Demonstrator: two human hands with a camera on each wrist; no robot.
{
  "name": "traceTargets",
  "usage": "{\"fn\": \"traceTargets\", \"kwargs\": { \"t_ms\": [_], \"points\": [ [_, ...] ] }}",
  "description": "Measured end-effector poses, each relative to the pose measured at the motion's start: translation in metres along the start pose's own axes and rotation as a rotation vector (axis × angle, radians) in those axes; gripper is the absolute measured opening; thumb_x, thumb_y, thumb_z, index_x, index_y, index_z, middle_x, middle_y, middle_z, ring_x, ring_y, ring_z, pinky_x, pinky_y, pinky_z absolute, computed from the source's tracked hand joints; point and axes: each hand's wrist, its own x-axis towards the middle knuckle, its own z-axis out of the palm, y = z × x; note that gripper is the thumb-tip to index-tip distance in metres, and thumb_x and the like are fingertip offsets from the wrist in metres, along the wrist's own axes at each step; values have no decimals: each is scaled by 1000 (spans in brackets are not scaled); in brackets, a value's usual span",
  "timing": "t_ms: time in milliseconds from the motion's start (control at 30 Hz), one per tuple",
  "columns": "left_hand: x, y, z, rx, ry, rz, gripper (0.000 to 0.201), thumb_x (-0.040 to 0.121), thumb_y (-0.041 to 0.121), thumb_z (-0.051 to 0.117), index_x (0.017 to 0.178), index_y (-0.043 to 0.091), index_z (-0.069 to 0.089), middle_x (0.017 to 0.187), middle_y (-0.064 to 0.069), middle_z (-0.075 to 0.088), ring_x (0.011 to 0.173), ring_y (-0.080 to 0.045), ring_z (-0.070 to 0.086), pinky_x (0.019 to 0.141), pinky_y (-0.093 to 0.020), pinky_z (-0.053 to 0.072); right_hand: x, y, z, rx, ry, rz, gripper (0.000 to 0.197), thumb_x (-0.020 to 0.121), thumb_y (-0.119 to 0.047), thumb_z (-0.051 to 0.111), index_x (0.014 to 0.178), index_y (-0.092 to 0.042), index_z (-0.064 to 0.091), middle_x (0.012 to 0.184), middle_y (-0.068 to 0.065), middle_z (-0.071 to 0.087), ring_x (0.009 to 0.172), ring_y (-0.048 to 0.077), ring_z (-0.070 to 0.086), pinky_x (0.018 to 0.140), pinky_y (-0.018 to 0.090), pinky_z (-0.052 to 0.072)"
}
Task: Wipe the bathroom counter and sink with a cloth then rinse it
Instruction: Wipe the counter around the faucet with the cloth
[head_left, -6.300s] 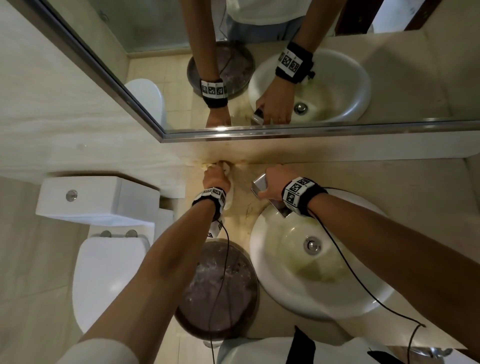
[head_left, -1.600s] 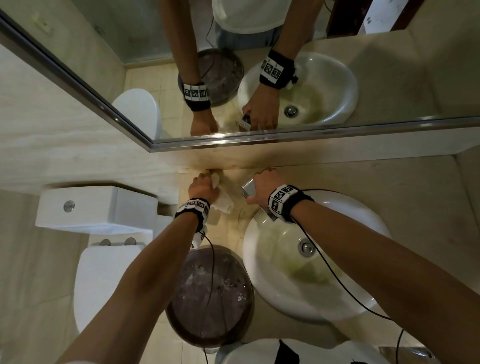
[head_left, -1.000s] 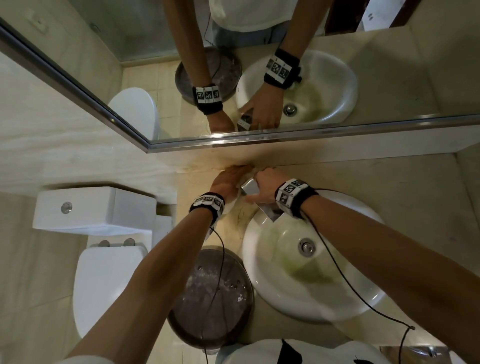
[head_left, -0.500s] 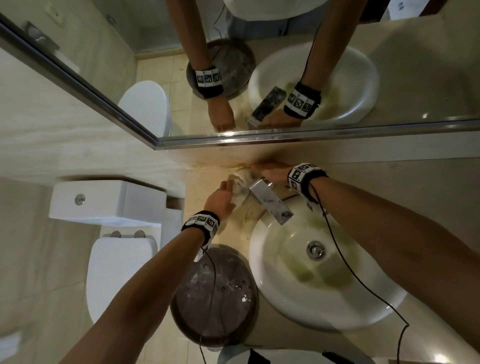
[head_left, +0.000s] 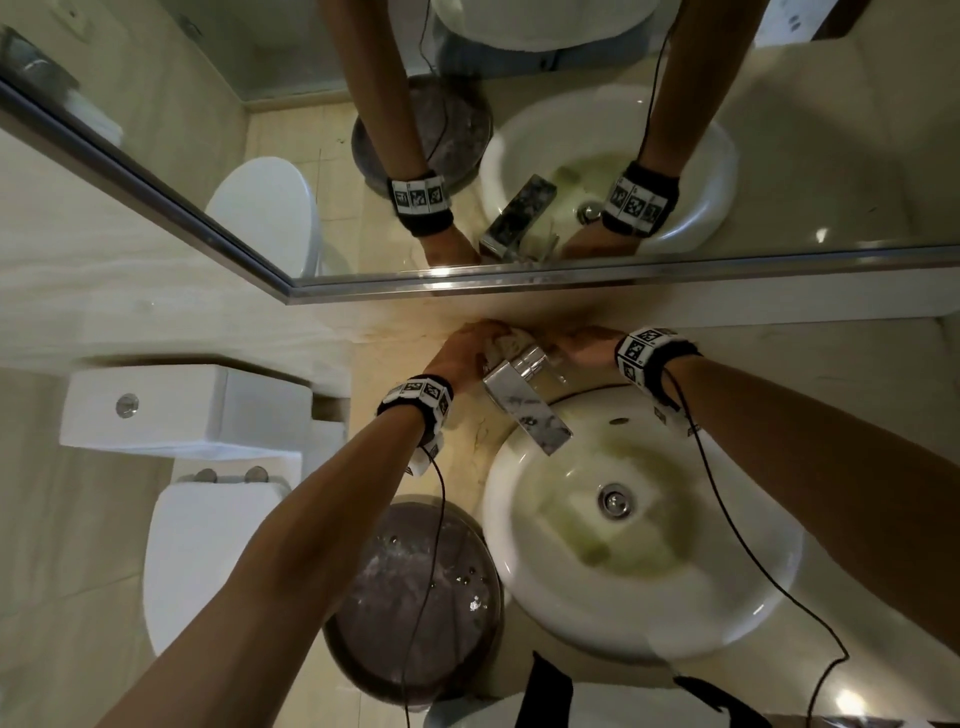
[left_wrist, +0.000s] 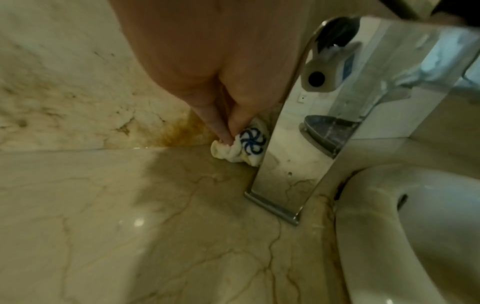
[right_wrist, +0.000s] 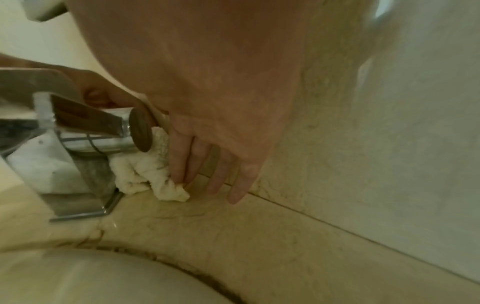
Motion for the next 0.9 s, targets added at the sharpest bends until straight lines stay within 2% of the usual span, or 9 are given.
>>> {"fn": "traceTargets", "kwargs": {
  "t_ms": [133,200,300,367,533,600,700,800,900],
  "points": [
    [-12,-8,4,29,24,65,39,99,33,52,137,42,53,147,7,46,132,-18,45,108,-28,35,-23,-4,0,33,96,-177,50,107,-49,29,149,-27,46,156,1,42,140,24,41,111,33,29],
    [-24,-16,9,66,111,74,46,100,17,47,141,38,50,149,5,45,133,-16,44,111,-27,33,-25,-11,4,96,61,-270,43,107,-44,34,146,-33,49,146,-11,48,132,16,46,105,27,29],
    [-42,-30,13,71,277,30,57,93,-11,43,139,21,54,144,-2,52,129,-18,51,109,-23,38,-18,-25,15,276,-22,-240,45,99,-65,39,118,-36,67,117,-13,63,102,10,59,91,30,35],
    [-48,-38,17,62,236,-27,45,96,-7,44,130,18,61,135,-3,60,121,-20,58,101,-20,42,-6,-24,23,396,-27,-182,51,101,-65,31,109,-35,71,114,-5,68,106,18,60,86,33,35],
    [-44,-26,15,83,12,9,51,97,-6,41,140,18,54,151,-7,45,137,-25,44,109,-19,27,-7,-22,17,354,15,-106,64,108,-48,10,135,-24,62,130,0,60,117,20,51,95,31,29],
    [-37,-12,9,160,-12,53,43,103,10,42,141,27,54,144,0,51,130,-20,48,106,-23,30,-9,-14,14,269,48,-54,63,106,-51,13,139,-18,55,133,4,55,121,23,50,100,34,32],
    [-21,-3,3,370,-82,124,36,99,56,37,131,50,52,136,10,57,120,-19,55,93,-32,40,-1,11,15,98,77,-40,79,89,-72,14,145,-25,45,151,2,46,135,27,44,115,46,29],
    [-13,1,-1,458,-118,167,39,93,69,37,124,54,55,138,14,53,121,-16,50,91,-30,35,-1,31,10,-86,55,-104,48,92,-54,36,113,-20,62,115,1,64,104,28,60,98,46,48],
    [-18,7,-1,398,-78,164,35,97,35,51,129,50,52,141,11,52,124,-17,51,97,-32,41,-12,49,4,-294,51,-69,23,79,-40,50,90,-21,54,96,5,65,80,27,63,80,41,56]
  ]
}}
